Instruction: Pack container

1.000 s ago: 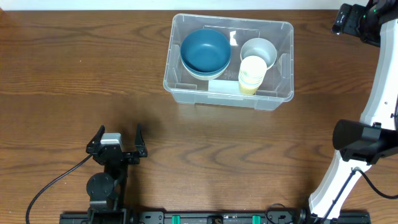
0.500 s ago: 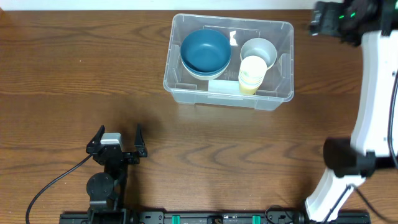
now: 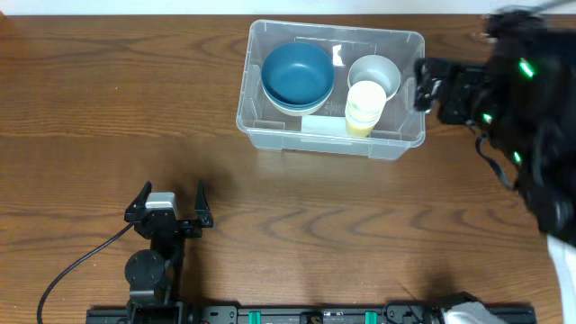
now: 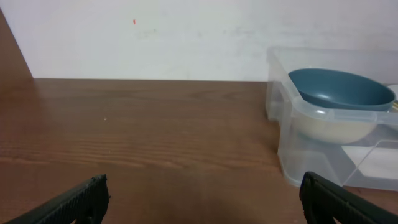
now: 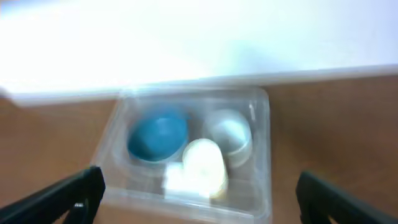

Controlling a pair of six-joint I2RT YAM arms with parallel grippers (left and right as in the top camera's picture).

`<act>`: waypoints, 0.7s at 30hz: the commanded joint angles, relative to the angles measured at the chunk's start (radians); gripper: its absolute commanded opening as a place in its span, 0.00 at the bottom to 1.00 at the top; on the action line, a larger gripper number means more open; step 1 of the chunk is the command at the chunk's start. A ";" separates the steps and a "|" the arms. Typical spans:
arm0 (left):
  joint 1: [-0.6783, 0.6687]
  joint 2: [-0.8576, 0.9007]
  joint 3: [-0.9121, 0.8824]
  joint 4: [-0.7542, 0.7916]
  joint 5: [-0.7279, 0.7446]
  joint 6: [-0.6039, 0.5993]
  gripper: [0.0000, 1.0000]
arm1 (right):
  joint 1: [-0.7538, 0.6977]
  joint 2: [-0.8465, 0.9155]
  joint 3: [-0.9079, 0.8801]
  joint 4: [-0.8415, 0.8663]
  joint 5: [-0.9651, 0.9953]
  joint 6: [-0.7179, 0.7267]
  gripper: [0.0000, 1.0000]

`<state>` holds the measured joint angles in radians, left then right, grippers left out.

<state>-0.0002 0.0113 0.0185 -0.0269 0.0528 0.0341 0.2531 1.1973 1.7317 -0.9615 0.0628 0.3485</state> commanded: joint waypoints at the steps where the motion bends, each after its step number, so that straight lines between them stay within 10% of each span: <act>1: 0.006 0.000 -0.014 -0.040 0.003 0.013 0.98 | -0.095 -0.185 -0.266 0.206 -0.071 0.051 0.99; 21: 0.006 0.000 -0.014 -0.040 0.003 0.013 0.98 | -0.227 -1.104 -1.591 1.103 -0.108 -0.039 0.99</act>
<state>-0.0002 0.0120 0.0204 -0.0307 0.0528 0.0341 0.0162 0.1574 0.2222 0.1181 -0.0383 0.3290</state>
